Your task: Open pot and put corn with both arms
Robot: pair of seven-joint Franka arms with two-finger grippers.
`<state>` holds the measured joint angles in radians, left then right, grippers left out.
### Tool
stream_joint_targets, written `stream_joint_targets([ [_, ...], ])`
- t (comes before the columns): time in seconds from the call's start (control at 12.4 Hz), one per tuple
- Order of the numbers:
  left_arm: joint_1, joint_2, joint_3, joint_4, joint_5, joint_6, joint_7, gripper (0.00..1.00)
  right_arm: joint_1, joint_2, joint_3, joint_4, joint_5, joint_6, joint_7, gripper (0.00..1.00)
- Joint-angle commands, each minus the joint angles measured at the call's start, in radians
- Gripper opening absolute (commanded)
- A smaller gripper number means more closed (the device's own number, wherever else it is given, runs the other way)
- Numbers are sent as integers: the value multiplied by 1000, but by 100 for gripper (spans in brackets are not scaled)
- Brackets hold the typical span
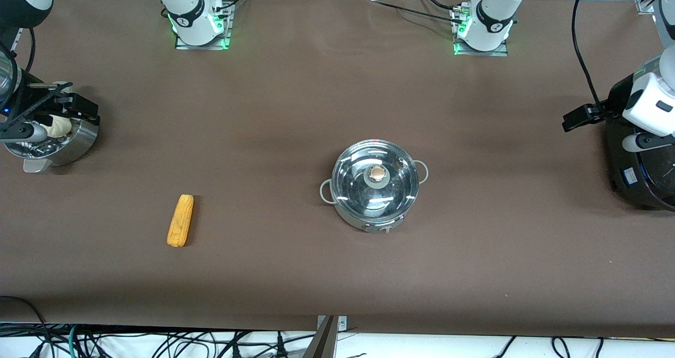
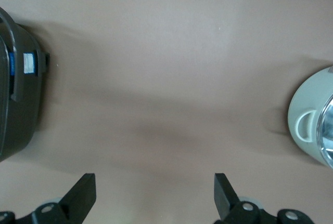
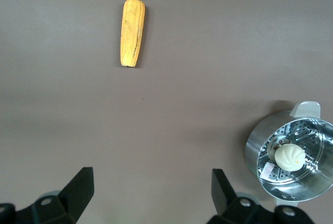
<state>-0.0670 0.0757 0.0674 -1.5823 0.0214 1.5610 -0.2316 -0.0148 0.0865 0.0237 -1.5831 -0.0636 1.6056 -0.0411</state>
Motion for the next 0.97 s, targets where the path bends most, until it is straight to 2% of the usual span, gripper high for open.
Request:
stream_joint_targets([
  [0.0, 33, 9, 3, 47, -23, -25, 21, 100, -8, 16, 4, 28, 7, -4, -11, 100],
  [0.89, 19, 15, -8, 45, -21, -25, 9, 100, -10, 21, 2, 28, 7, -6, -11, 100],
])
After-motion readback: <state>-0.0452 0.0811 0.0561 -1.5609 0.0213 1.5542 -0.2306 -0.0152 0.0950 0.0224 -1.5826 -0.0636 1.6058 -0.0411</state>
